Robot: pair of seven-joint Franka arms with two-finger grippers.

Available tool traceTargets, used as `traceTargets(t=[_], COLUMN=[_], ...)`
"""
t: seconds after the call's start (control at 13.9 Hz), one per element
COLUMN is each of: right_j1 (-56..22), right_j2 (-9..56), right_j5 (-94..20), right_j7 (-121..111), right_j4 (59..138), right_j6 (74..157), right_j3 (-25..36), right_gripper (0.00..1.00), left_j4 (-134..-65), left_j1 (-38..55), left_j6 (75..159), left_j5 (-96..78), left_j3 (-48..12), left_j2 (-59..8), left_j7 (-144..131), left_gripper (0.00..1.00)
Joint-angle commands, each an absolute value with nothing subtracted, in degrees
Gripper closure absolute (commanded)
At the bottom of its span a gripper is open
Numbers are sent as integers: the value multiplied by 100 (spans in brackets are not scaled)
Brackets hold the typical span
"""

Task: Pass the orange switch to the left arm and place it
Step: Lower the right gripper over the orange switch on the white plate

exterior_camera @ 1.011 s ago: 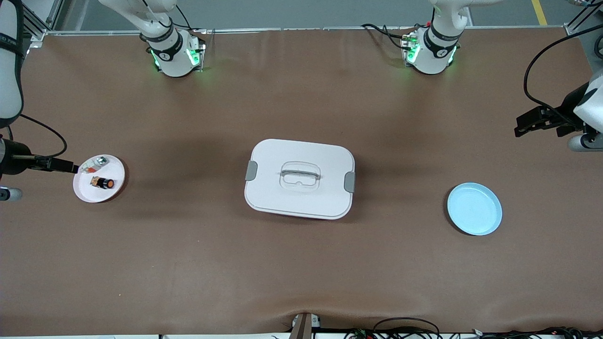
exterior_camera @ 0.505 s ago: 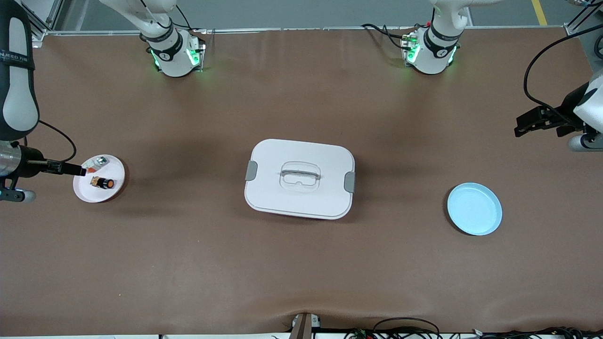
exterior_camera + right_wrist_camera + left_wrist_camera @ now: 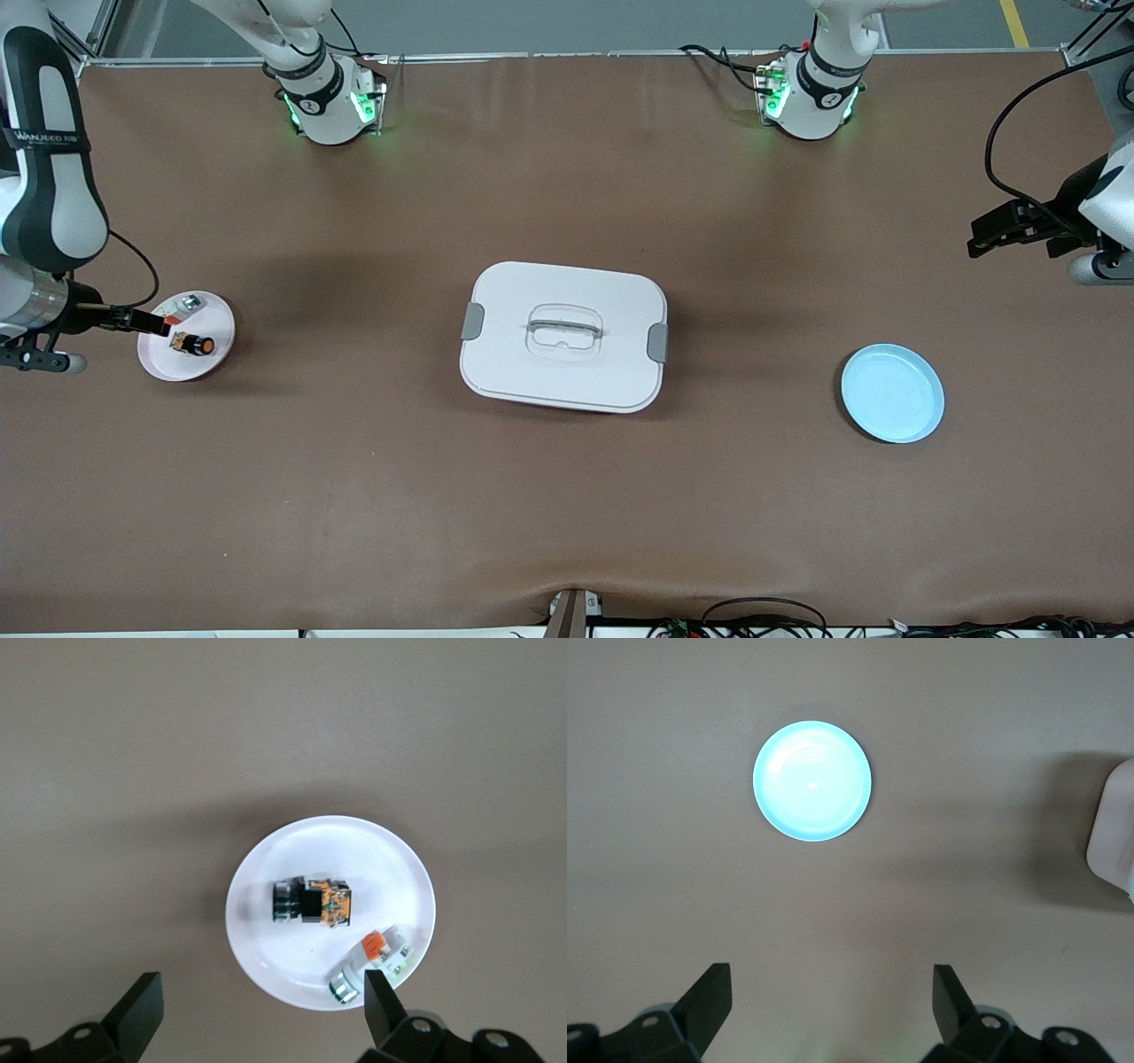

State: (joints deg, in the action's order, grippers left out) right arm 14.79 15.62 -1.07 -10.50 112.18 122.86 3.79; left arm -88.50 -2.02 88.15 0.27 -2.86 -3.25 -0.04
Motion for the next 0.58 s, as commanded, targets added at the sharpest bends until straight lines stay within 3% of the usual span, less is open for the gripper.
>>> traceTargets(t=[0.0, 0.51], right_j1=[1687, 1872], right_j2=[1459, 1871], right_j5=[-44, -132], right_j7=[-1090, -1063], right_j4=[11618, 11892], right_j6=[12743, 13455], right_j3=[308, 299], right_gripper=[0, 0], left_j4=[-8745, -8745], left_j1=[-211, -211], left_j6=[8815, 8815], left_j5=[-70, -70], left_j3=[-281, -290], left_j2=[-360, -360], left_j7=[18, 18], left_gripper=[0, 0])
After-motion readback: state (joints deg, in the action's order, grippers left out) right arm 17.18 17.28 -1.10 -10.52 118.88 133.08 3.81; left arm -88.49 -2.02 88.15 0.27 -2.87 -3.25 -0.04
